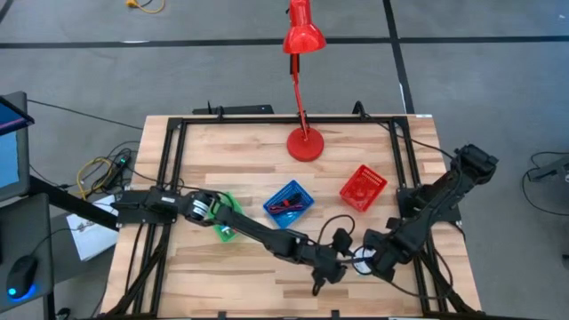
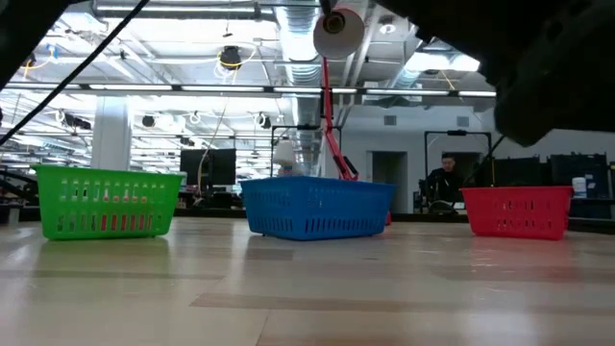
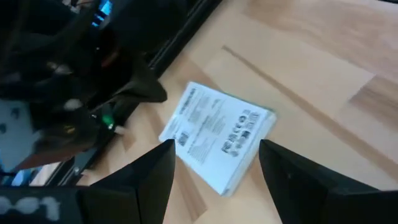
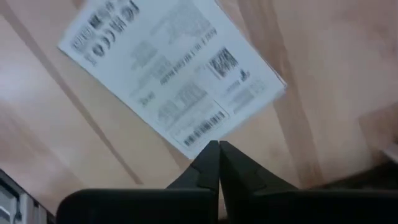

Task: Pick and place items into bin
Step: Put the card reader box into the red basket

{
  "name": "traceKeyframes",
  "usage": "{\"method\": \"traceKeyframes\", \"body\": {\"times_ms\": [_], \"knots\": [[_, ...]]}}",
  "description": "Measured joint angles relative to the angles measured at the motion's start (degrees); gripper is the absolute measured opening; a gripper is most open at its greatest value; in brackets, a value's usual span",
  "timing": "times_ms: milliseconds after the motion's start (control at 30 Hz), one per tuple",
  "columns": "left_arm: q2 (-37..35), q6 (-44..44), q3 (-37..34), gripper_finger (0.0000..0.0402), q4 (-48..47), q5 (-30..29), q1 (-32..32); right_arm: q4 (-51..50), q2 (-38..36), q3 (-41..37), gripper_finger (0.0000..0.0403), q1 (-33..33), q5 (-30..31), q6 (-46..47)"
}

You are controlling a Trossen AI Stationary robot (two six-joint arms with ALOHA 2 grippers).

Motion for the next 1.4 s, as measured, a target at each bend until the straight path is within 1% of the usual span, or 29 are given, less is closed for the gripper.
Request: {"method": "traceKeyframes", "body": {"times_ms": [100, 233, 267, 367, 433, 500, 600, 700, 767, 833, 1000, 1067, 1267, 1333, 1400], "knots": [[0.02, -0.49, 0.0, 0.0224, -0.43, 0.07, -0.28, 3.72, -1.52, -3.69, 0.0001, 1.07, 0.54, 2.94], [0.04, -2.13, 0.0, 0.0224, -0.8, -0.09, -0.36, 10.16, -5.2, -10.81, 0.0001, 3.01, 0.55, 7.17], [0.04, -2.19, 0.0, 0.0224, -0.8, -0.07, -0.36, 12.33, -6.57, -12.32, 0.0001, 3.39, 1.03, 7.98], [0.04, -2.5, 0.0, 0.0224, -1.2, 0.1, -0.05, 18.4, -10.91, -15.6, 0.0, 4.07, 5.29, 9.49], [0.04, -2.8, 0.0, 0.0224, -0.92, 0.12, 0.06, 18.97, -13.21, -16.72, 0.0, 4.05, 6.44, 10.88], [0.04, -3.11, 0.0, 0.0224, 0.23, 0.15, 0.2, 18.24, -14.89, -17.75, 0.0, 3.81, 6.33, 12.94], [0.75, -3.16, 0.11, 0.0224, 2.85, 2.52, 0.36, 19.67, -16.51, -20.07, 0.0, 3.76, 6.39, 13.56], [2.4, -3.16, 0.07, 0.0224, 5.01, 3.03, 0.38, 23.26, -16.89, -22.28, 0.0, 3.76, 6.38, 13.71], [2.9, -3.04, -0.11, 0.0224, 4.9, 1.19, 0.36, 25.3, -16.89, -23.52, 0.0, 3.76, 6.37, 14.21], [3.46, -2.97, 0.0, 0.0224, 6.32, 0.66, 0.38, 26.3, -16.79, -24.0, 0.0, 3.76, 6.32, 15.26], [3.65, -2.79, -0.02, 0.0224, 3.18, 0.46, 1.11, 26.2, -16.52, -24.04, 0.0, 3.76, 6.59, 16.55], [3.65, -3.22, -0.13, 0.0224, 2.68, -0.21, 1.26, 26.58, -16.5, -24.08, 0.0, 3.81, 7.78, 17.26], [3.67, -2.08, -0.15, 0.0224, 1.55, -0.6, 1.06, 31.04, -16.26, -24.3, 0.0, 1.75, 14.46, 17.41], [3.67, -2.1, -0.15, 0.0224, 0.45, -1.24, 0.92, 32.7, -15.32, -24.3, 0.0, 0.35, 15.36, 15.86], [3.67, -2.18, -0.15, 0.0224, -1.26, -3.15, 0.62, 34.54, -13.66, -24.3, 0.0, -1.35, 15.42, 13.24]]}}
